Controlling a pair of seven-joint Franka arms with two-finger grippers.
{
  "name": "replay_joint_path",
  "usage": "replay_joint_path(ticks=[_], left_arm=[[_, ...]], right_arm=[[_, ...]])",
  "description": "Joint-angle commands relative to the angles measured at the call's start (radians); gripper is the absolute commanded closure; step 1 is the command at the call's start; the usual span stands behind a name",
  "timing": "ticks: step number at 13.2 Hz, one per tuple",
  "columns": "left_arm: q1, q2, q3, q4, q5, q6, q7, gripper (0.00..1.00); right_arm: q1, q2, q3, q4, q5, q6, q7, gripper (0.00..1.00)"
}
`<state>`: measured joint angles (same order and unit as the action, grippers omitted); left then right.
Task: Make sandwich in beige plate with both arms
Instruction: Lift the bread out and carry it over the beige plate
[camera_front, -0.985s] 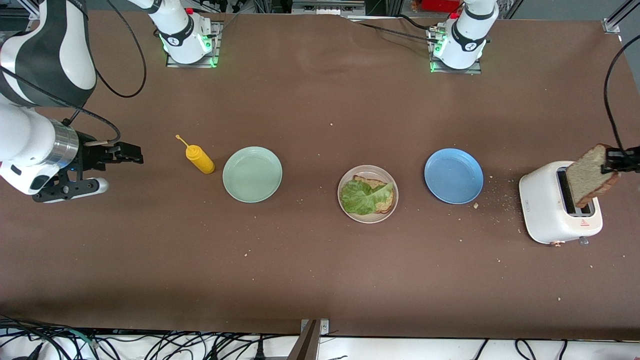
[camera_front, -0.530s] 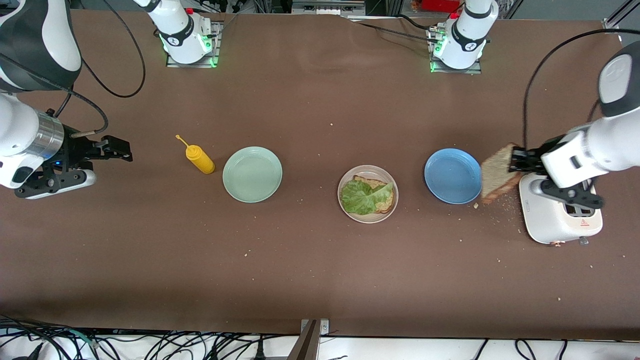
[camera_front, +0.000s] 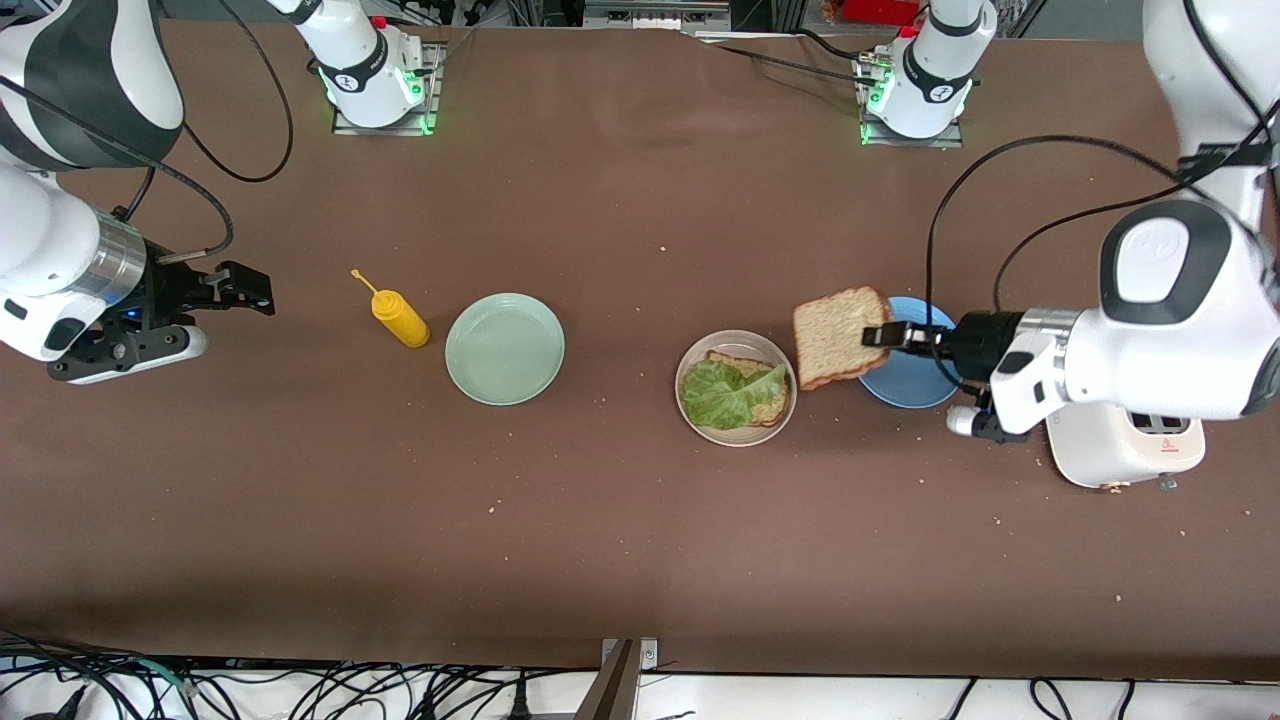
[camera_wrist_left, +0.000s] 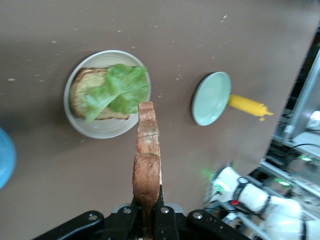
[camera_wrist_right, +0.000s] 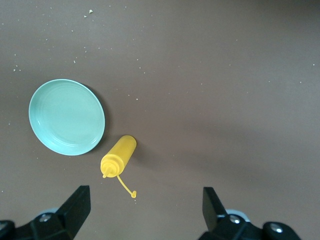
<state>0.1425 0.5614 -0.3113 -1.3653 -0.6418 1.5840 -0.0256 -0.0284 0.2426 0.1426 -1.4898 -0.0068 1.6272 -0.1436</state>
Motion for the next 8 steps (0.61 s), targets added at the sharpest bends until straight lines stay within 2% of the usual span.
replay_joint_path(ticks=[1,4,5,6,8], left_arm=[[-0.004,0.115,0.003,0.034,-0.105,0.042,0.134,1.00],[-0.043,0.187,0.005,0.017,-0.157,0.121,0.315,1.00],[-0.067,0.190,0.005,0.005,-0.151,0.170,0.349,0.95],[-0.076,0.201,0.005,-0.023,-0.159,0.209,0.422,1.00],[-0.081,0.238,0.005,-0.037,-0.162,0.232,0.519,1.00]], right_arm=[[-0.019,-0.028,0.015,-0.035,-0.005,0.014,0.013,0.01],[-0.022,-0.028,0.014,-0.035,-0.005,0.014,0.012,0.01],[-0.022,-0.026,0.008,-0.035,-0.005,0.011,0.012,0.01],[-0.022,-0.028,0.006,-0.035,-0.005,0.010,0.012,0.01],[-0.022,-0.028,0.006,-0.035,-0.005,0.006,0.012,0.01]])
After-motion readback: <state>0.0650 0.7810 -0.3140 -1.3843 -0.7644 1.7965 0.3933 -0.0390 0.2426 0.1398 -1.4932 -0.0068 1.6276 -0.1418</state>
